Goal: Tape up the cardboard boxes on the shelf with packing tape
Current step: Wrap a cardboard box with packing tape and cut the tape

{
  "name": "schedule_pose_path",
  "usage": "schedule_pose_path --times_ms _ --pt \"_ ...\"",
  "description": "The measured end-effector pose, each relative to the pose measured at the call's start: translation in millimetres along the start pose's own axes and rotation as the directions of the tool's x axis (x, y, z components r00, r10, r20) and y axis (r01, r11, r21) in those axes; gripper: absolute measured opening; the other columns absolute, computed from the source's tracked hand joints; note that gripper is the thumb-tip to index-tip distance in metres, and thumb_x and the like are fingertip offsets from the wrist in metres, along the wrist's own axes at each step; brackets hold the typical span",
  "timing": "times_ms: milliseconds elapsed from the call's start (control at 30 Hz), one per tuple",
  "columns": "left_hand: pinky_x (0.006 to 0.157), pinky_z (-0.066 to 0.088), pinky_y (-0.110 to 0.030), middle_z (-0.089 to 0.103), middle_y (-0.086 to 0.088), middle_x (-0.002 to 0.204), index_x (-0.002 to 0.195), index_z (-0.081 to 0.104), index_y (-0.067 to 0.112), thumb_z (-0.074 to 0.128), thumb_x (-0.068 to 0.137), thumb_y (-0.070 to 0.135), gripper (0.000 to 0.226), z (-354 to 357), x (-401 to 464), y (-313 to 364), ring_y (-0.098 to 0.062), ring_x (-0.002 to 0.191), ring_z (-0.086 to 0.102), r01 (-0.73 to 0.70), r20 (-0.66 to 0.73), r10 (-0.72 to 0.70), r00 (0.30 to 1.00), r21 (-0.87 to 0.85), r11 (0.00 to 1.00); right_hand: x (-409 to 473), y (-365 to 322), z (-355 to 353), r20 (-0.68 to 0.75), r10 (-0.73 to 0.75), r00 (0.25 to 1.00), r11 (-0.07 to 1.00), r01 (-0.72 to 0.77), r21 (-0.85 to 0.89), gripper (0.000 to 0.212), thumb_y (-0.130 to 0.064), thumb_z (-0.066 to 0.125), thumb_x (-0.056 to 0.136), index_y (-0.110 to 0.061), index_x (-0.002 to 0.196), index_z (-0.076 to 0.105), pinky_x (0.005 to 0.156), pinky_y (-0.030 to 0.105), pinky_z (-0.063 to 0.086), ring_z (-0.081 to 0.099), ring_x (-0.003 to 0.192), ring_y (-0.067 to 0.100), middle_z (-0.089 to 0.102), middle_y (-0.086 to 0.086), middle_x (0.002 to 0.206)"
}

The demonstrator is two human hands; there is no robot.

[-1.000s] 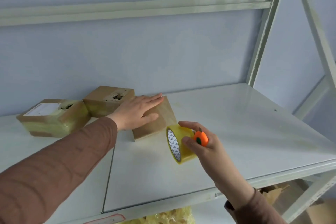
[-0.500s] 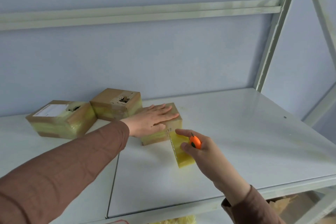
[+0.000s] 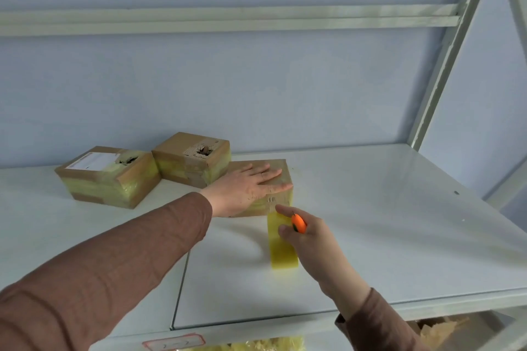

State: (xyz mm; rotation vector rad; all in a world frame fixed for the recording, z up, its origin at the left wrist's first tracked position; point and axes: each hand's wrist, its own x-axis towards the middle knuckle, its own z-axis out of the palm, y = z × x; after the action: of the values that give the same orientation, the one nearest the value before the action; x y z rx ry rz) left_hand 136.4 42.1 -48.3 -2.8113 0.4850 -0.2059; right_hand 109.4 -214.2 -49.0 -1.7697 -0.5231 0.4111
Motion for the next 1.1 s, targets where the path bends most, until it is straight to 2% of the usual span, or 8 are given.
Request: schedule_pose_path --times_ms 167,267,367,433,500,667,800,1100 --pt "0.128 0.013 -0.039 0.006 0.008 0.172 0.156 -0.016 0.051 0.035 0.112 0.034 0.069 -3 -9 16 -0.014 0.159 0.007 0.173 -0.093 -0.174 0.98 -0.02 0.985 -4 6 -4 -0.025 -0.007 1.0 1.0 0.006 -0.025 0.03 -0.027 0.063 0.1 -0.042 0.125 0.067 0.068 0.021 0.039 0.051 0.063 0.0 0.055 -0.032 0.057" --pt "0.125 0.023 -0.039 0.032 0.003 0.164 0.162 0.022 0.035 0.063 0.099 0.025 0.076 -10 -25 50 -0.018 0.153 0.025 0.362 -0.359 -0.513 0.78 -0.41 0.837 -7 11 -10 -0.016 -0.021 1.0 0.999 0.021 -0.027 0.031 -0.028 0.064 0.1 -0.038 0.13 0.067 0.075 0.023 0.043 0.052 0.068 -0.001 0.055 -0.031 0.059" --pt "0.101 0.044 -0.025 0.057 0.003 0.125 0.128 0.055 0.024 0.073 0.087 0.022 0.045 -10 -37 101 -0.019 0.12 0.054 0.192 -0.213 -0.896 0.39 -0.933 0.306 -12 11 -13 0.007 -0.048 0.999 0.998 0.048 -0.051 0.031 -0.031 0.063 0.1 -0.039 0.13 0.066 0.078 0.025 0.046 0.054 0.074 0.001 0.057 -0.027 0.067" --pt "0.089 0.047 -0.022 0.064 -0.003 0.116 0.117 0.057 0.022 0.071 0.085 0.054 0.047 -21 -30 124 -0.016 0.107 0.061 0.135 0.282 -0.818 0.501 -0.959 -0.248 -15 7 -15 0.015 -0.099 0.995 0.974 0.1 -0.202 0.034 -0.041 0.06 0.101 -0.043 0.134 0.062 0.076 0.024 0.046 0.059 0.081 0.006 0.059 -0.023 0.076" --pt "0.091 0.049 -0.02 0.074 0.007 0.111 0.118 0.059 0.028 0.062 0.091 0.063 0.044 -28 -22 132 -0.003 0.103 0.067 0.269 0.507 -0.564 0.651 -0.85 -0.454 -16 2 -20 0.011 -0.175 0.984 0.886 0.163 -0.434 0.039 -0.051 0.054 0.1 -0.046 0.139 0.054 0.075 0.028 0.045 0.065 0.089 0.015 0.058 -0.019 0.076" --pt "0.1 0.051 -0.036 0.077 -0.008 0.104 0.105 0.07 0.019 0.065 0.097 0.031 0.015 -27 -13 125 -0.02 0.098 0.069 0.307 0.604 -0.51 0.612 -0.776 -0.551 23 -8 -54 -0.214 -0.195 0.957 0.932 0.112 -0.345 0.029 -0.03 0.064 0.092 -0.025 0.108 0.041 0.062 0.034 0.035 0.052 0.073 0.027 0.053 -0.009 0.075" --pt "0.105 0.049 -0.041 0.073 -0.015 0.112 0.113 0.074 0.012 0.067 0.094 0.032 0.028 -31 -9 126 -0.027 0.103 0.065 0.364 0.641 -0.471 0.606 -0.75 -0.553 62 -20 -68 0.039 -0.072 0.997 0.869 0.082 -0.488 0.02 -0.028 0.056 0.093 -0.017 0.097 0.04 0.064 0.037 0.043 0.059 0.076 0.025 0.062 0.005 0.088" --pt "0.079 0.051 -0.027 0.076 -0.011 0.116 0.12 0.075 0.007 0.06 0.098 0.026 0.033 -36 -9 120 -0.019 0.096 0.069 0.37 0.613 -0.471 0.635 -0.776 -0.512 80 -19 -62 0.365 -0.372 0.853 0.43 0.507 -0.747 0.019 -0.037 0.045 0.107 -0.018 0.108 0.043 0.066 0.039 0.042 0.058 0.079 0.03 0.066 0.0 0.095"
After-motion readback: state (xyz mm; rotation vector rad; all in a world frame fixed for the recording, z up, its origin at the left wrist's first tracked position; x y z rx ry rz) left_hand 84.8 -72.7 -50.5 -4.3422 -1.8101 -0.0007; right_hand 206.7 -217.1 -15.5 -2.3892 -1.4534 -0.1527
